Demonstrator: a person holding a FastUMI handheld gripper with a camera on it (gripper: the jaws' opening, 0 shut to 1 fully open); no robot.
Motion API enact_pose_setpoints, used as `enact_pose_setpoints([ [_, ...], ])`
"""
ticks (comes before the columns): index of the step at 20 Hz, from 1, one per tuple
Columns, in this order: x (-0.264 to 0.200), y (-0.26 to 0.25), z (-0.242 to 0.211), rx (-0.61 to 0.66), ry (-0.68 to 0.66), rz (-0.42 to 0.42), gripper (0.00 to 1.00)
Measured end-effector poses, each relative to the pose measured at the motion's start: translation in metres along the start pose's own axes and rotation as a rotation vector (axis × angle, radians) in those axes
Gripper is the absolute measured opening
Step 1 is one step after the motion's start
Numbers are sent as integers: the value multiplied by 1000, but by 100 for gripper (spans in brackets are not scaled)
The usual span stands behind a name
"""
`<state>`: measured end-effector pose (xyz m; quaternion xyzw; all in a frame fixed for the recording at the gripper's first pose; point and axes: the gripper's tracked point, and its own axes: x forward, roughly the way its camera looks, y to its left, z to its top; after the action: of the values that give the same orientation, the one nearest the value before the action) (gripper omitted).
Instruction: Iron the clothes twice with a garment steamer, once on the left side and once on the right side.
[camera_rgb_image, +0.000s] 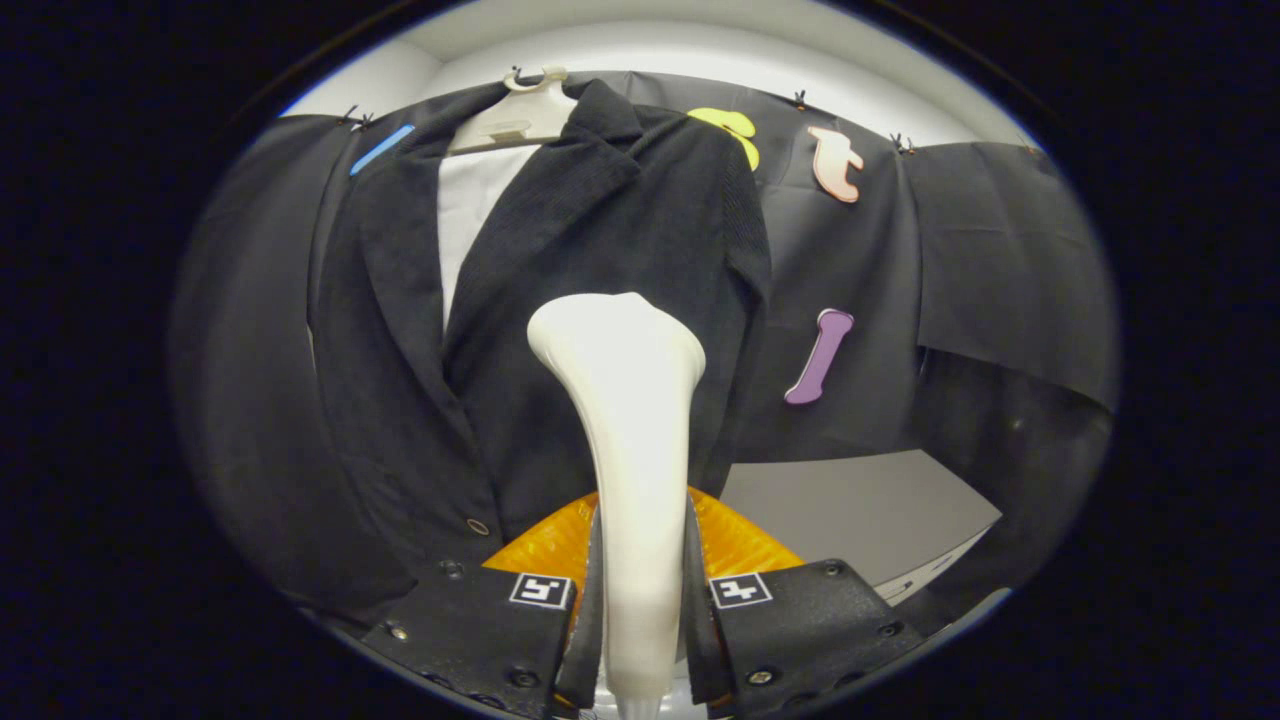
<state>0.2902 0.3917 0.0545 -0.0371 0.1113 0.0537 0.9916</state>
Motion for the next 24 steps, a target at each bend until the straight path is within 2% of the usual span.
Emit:
enact_pose_setpoints([
  [9, 7, -1, -61, -21, 78, -21, 37],
  [24, 3, 6, -129, -73, 138, -32, 37],
])
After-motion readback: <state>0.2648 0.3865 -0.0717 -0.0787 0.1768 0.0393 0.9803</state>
